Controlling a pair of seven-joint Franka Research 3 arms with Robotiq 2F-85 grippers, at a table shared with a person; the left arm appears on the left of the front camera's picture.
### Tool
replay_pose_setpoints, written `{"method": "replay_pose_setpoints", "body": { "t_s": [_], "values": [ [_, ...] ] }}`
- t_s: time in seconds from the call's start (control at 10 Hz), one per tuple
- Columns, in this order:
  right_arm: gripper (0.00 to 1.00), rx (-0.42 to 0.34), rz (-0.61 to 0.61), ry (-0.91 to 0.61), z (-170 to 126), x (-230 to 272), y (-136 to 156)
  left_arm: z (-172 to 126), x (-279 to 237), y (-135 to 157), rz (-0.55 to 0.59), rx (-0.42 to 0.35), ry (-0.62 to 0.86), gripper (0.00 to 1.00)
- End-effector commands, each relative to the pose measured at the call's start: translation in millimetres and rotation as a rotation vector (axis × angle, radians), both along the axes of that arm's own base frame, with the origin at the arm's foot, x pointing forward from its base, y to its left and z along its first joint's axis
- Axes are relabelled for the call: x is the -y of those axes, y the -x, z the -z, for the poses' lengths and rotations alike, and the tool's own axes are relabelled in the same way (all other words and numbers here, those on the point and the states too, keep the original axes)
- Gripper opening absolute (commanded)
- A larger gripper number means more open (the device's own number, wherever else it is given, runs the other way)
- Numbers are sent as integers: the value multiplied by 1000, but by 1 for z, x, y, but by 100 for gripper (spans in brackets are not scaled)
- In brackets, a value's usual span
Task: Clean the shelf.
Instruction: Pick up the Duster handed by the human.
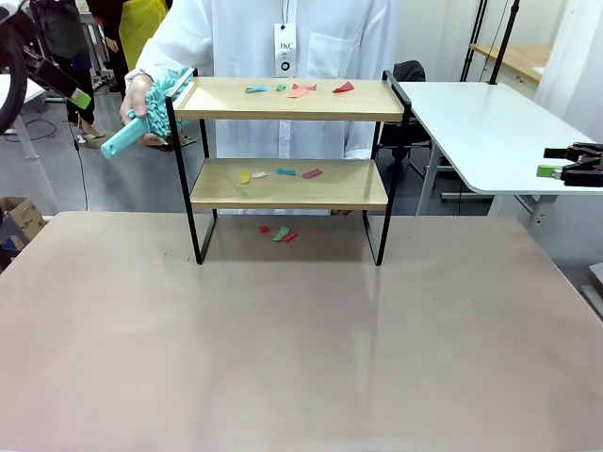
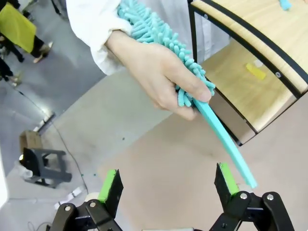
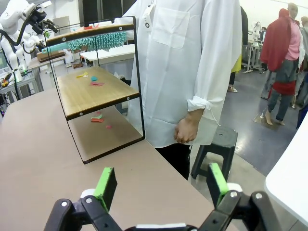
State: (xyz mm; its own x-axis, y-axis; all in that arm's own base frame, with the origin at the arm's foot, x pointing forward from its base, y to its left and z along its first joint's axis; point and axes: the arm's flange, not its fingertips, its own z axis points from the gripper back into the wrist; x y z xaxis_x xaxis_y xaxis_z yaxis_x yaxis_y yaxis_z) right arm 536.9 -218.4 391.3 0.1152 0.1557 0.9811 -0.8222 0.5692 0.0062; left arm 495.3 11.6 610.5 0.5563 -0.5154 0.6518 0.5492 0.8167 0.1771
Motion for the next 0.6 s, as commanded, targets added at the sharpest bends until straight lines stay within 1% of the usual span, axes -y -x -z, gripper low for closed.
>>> {"method": "replay_pose_setpoints", "body": {
  "t_s": [0.0,0.1,0.2,0.3,0.4,0.5],
  "values": [
    [100,-15,1,3,-3,-2,0,-7,18,19,-22,85,-35,100],
    [100,-15,1,3,-3,-2,0,-15,34,37,-47,105,-30,100],
    [100,-15,1,3,-3,-2,0,-22,47,49,-72,91,0,100],
    [100,-15,1,3,-3,-2,0,-23,60,58,-113,50,26,100],
    [100,-15,1,3,-3,-2,0,-20,71,61,-156,24,35,100],
    [100,-15,1,3,-3,-2,0,-12,83,62,-216,26,-10,100]
  ]
}}
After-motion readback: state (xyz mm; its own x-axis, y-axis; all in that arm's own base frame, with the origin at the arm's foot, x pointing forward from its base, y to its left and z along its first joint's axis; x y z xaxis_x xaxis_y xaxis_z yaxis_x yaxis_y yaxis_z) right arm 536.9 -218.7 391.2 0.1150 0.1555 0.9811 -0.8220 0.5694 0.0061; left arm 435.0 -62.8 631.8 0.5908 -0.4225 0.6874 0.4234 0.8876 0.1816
